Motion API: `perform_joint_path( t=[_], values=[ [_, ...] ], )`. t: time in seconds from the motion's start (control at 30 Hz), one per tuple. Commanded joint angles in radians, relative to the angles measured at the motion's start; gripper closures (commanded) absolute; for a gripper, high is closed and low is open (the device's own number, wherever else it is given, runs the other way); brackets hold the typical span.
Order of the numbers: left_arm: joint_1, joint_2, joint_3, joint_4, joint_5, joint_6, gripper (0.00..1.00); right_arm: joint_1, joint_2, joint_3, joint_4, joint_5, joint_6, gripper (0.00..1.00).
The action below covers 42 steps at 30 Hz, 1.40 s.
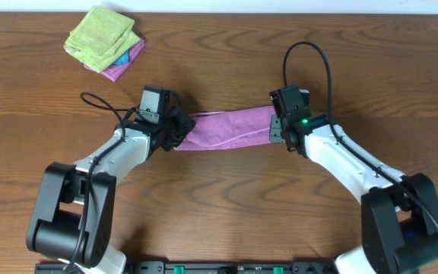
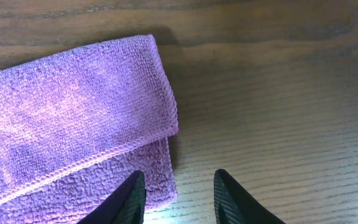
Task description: Fold the cloth
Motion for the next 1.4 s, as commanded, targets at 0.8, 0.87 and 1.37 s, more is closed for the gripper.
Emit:
perform_joint_path(
  t=[0.8, 0.87, 1.37],
  values=[
    [0.109, 0.006, 0.013, -0.035, 0.177, 0.090, 0.65, 0.006, 0.005, 0.007, -0.019, 0.000, 0.007, 0.64],
    [0.087, 0.006, 0.013, -0.035, 0.149, 0.091, 0.64, 0.006, 0.005, 0.007, -0.016, 0.000, 0.007, 0.64],
    [0.046, 0.053, 0.013, 0.092, 0.283, 0.025, 0.66, 0.006, 0.005, 0.007, -0.021, 0.000, 0.007, 0.64]
  ],
)
